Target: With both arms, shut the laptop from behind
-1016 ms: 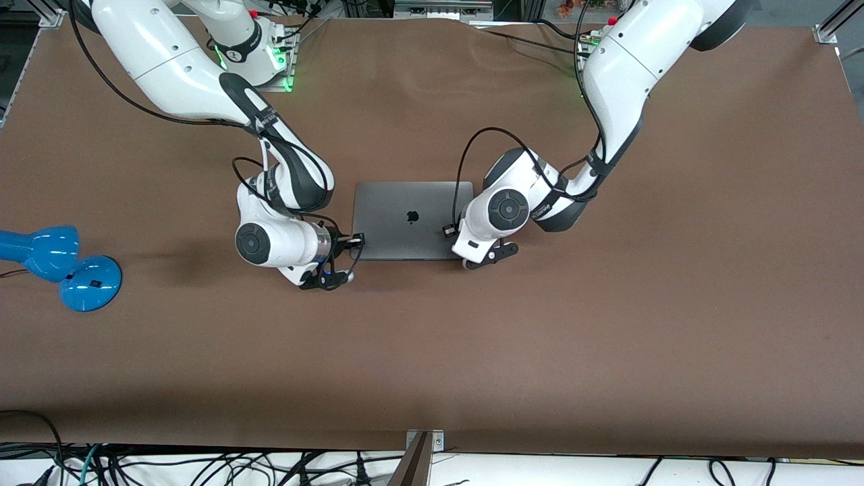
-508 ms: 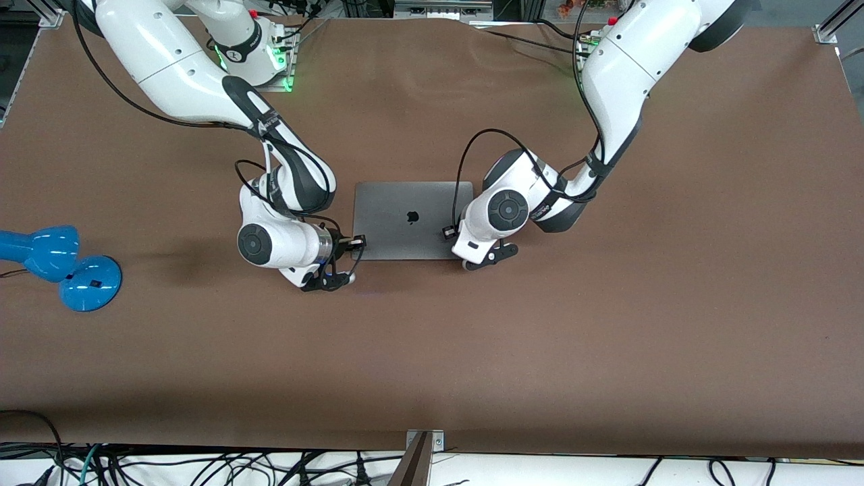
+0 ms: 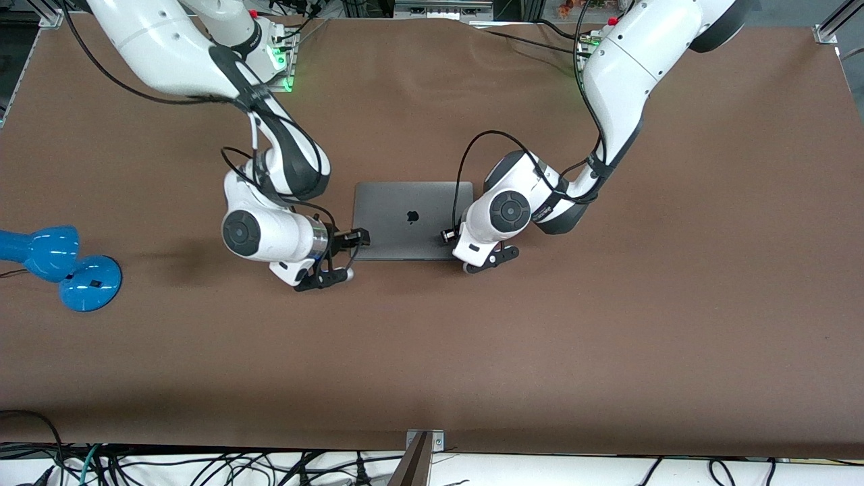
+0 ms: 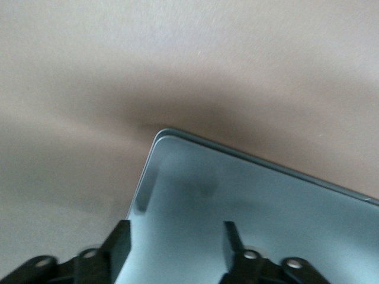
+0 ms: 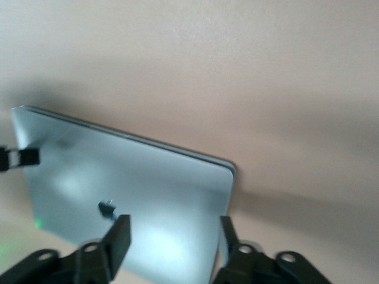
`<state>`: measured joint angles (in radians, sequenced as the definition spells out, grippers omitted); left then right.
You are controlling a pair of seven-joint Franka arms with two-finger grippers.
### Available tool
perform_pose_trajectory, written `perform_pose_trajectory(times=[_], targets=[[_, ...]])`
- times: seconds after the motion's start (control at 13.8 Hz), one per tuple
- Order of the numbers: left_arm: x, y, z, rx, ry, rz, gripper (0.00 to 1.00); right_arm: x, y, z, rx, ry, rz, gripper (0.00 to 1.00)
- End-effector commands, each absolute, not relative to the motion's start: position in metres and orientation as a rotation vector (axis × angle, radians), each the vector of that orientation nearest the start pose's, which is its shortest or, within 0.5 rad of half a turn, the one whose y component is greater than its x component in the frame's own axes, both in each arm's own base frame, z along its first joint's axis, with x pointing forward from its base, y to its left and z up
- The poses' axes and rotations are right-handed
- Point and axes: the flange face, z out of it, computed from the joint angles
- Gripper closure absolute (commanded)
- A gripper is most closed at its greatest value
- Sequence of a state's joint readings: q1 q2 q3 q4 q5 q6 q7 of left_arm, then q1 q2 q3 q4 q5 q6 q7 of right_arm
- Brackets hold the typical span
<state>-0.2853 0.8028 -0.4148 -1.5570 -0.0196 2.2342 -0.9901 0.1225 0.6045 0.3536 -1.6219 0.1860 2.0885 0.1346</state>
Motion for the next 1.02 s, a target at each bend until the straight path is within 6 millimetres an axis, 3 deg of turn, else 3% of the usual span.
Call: perform_pose_trajectory(times=[0.0, 0.29, 0.58, 0.8, 0.94], targets=[[0.570, -0.410, 0.215, -3.203, -0.650, 0.390, 0.00, 0.605, 0.271, 0.338, -2.867, -0.202, 0.302, 0.00], [0.576, -0.393, 0.266, -3.174, -0.635, 0.376, 0.00, 0.595, 0.233, 0.414, -2.972, -0.120, 0.286, 0.00], [0.574, -0.377, 0.336, -3.167, -0.532, 0.331, 0.00, 0.571, 0.209, 0.481, -3.083, -0.034, 0.284, 0.00], [0.577, -0.347, 0.388, -3.159, -0.463, 0.298, 0.00, 0.560, 0.179, 0.528, -3.097, 0.005, 0.211, 0.00], [0.582, -0.319, 0.424, -3.164, -0.425, 0.257, 0.00, 0.557, 0.162, 0.547, -3.106, 0.045, 0.161, 0.00]])
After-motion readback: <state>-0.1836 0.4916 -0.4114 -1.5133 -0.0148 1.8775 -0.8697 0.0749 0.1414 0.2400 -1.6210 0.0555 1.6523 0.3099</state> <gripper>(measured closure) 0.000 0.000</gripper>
